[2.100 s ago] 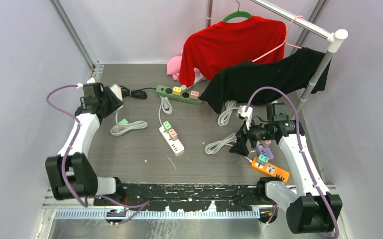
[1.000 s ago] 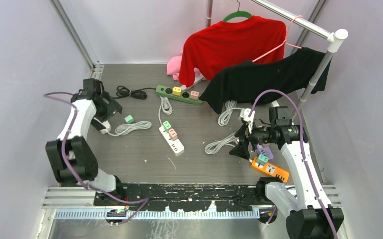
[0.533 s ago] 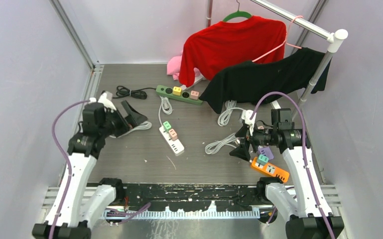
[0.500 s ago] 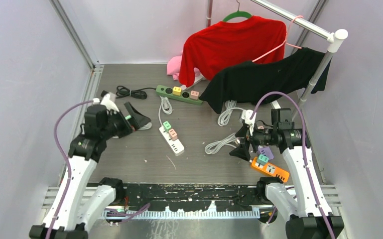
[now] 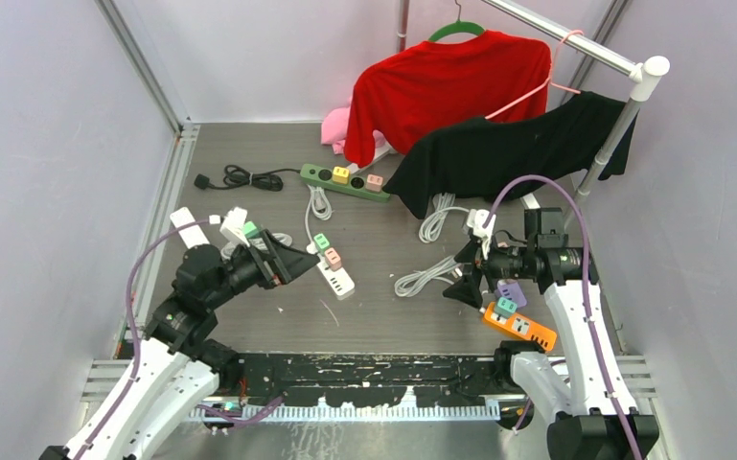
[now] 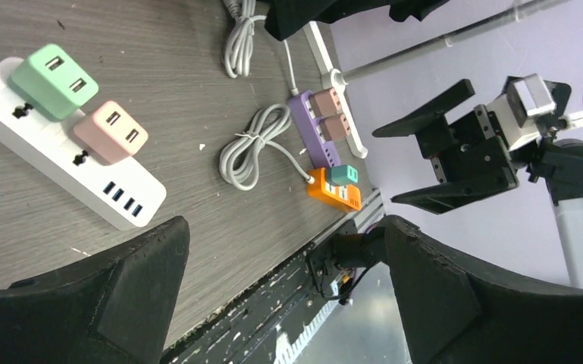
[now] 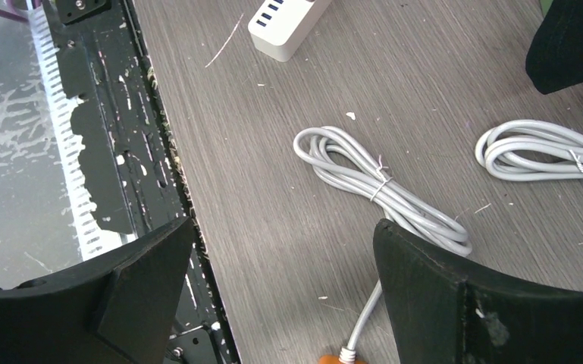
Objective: Pull the plug off the socket
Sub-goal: Place the socket at the center of the board, then move the socket to the center of the board.
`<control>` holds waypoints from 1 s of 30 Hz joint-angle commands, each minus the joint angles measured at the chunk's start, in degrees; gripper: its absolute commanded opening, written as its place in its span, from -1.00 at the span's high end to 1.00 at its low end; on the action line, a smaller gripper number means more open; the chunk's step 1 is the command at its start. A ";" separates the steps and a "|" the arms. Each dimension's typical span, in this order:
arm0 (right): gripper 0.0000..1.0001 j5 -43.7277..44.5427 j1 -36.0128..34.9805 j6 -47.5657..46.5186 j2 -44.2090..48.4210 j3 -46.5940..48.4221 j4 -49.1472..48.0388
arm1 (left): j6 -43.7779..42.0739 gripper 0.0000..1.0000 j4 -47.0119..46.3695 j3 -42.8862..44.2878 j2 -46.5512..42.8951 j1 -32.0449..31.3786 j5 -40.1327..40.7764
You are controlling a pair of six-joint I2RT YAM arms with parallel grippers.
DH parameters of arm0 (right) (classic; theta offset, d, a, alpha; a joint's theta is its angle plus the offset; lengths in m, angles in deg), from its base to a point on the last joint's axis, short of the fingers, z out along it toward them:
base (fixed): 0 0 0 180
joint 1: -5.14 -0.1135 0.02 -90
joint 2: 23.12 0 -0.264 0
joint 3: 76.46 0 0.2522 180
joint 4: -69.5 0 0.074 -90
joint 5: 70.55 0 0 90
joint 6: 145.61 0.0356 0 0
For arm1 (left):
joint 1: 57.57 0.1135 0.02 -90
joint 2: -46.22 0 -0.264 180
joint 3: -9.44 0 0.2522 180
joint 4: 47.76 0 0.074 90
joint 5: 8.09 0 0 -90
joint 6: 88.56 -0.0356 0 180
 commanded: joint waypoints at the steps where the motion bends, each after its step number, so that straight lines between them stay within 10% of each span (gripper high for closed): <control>1: -0.86 -0.89 1.11 -0.16 0.20 0.43 -1.49 | 7.11 -0.99 -17.78 -7.99 -1.67 -0.15 2.44; 9: -0.86 -1.01 2.20 -0.49 -0.02 0.99 -0.60 | 0.97 -0.94 -11.99 -2.38 11.90 -7.75 5.89; 16: -0.86 -0.70 2.56 -1.27 -2.36 1.88 0.82 | 0.92 -0.95 6.58 7.17 24.74 -34.01 50.04; 30: -0.86 -0.29 2.60 -1.60 -3.73 1.77 0.90 | 14.08 -0.99 36.23 33.14 53.77 -35.44 62.68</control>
